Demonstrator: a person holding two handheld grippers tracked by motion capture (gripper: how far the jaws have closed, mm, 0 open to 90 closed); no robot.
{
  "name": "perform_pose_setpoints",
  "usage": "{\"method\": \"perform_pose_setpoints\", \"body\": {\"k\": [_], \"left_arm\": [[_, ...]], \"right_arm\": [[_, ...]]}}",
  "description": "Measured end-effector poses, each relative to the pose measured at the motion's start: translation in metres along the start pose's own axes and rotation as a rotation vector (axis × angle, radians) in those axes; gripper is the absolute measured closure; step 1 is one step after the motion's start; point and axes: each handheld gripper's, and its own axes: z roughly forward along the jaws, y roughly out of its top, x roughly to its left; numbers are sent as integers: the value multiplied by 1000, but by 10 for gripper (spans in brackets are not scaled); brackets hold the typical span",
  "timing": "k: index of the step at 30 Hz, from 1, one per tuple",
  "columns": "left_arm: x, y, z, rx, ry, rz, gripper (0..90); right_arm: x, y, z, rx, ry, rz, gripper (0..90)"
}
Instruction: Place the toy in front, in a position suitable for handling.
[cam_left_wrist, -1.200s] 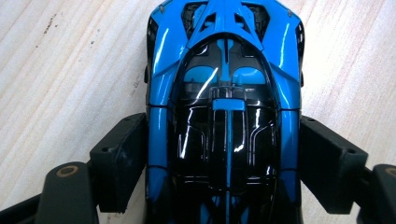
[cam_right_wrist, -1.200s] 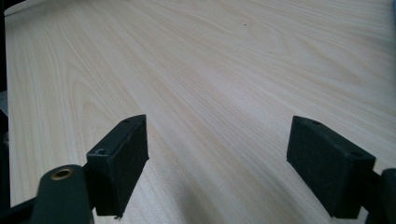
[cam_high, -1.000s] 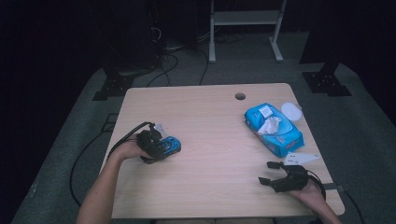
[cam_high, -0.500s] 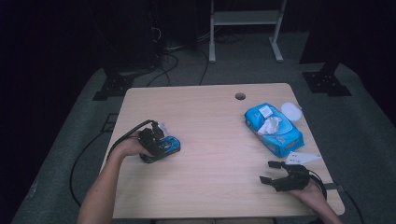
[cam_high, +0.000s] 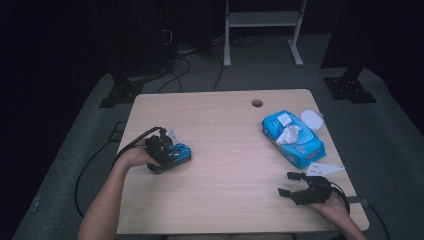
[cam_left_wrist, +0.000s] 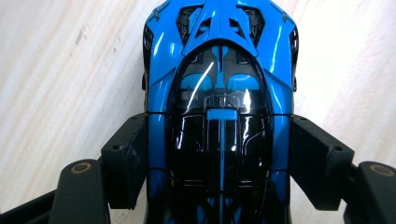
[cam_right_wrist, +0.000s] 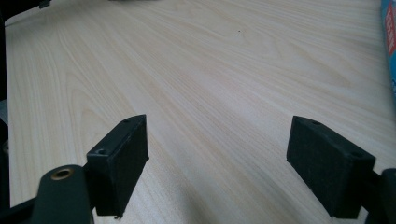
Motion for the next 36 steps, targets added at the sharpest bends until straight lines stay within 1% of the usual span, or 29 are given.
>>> {"method": "perform_pose_setpoints", "body": {"k": [2,3,4,5,6,7,8,9,12,13,15,16,18,19,20,25,27,28,29,30,31,34,36], "left_arm": [[-3,4,-6,-12,5,14,280],[-7,9,-13,-27,4,30,280],[-7,9,-13,-27,4,30,280],[-13,18,-18,-41,8,58,280],[-16,23,-20,-48,9,71,280],[-16,23,-20,-48,9,71,280],[-22,32,-23,-65,0,91,280],[-22,32,-23,-65,0,91,280],[-36,51,-25,-88,-16,142,280],[-41,59,-24,-98,-25,152,280],[-48,69,-20,-98,-30,166,280],[-53,75,-17,-93,-38,186,280],[-60,84,-12,-93,-49,213,280],[-70,94,-5,-95,-72,235,280],[-70,94,-5,-95,-72,235,280],[-90,112,10,-105,-109,278,279],[-96,117,16,-101,-116,285,280],[-99,119,19,-93,-124,289,279],[-102,121,22,-85,-124,295,280],[-108,122,25,-78,-133,311,280],[-108,122,25,-78,-133,311,279],[-113,124,31,-70,-143,321,280],[-114,124,32,-70,-144,319,280]], "right_arm": [[0,0,0,0,0,-1,199],[0,0,0,0,0,-1,199],[0,0,0,1,-1,-3,198],[0,0,1,1,-1,-5,199],[0,0,1,1,-1,-5,199],[0,0,1,1,-1,-5,199],[0,0,0,1,-2,-5,199],[0,0,0,1,-2,-5,199],[0,0,0,-2,-4,-5,199],[0,0,-1,-1,-4,-3,199],[-1,-1,-1,-3,-6,-5,199],[-1,-1,-2,-4,-7,-5,198],[-1,-1,-3,-6,-8,0,199],[-2,-1,-4,-15,-9,-3,200],[-2,-1,-4,-15,-9,-3,200],[-4,-2,-7,-21,-13,3,200],[-5,-3,-6,-19,-12,5,200],[-4,-3,-6,-17,-11,4,200],[-4,-3,-6,-16,-12,0,200],[-4,-2,-6,-16,-9,-3,200],[-4,-2,-6,-16,-9,-3,200],[-4,-2,-6,-17,-8,-1,200],[-4,-2,-6,-18,-9,-1,200]]}}
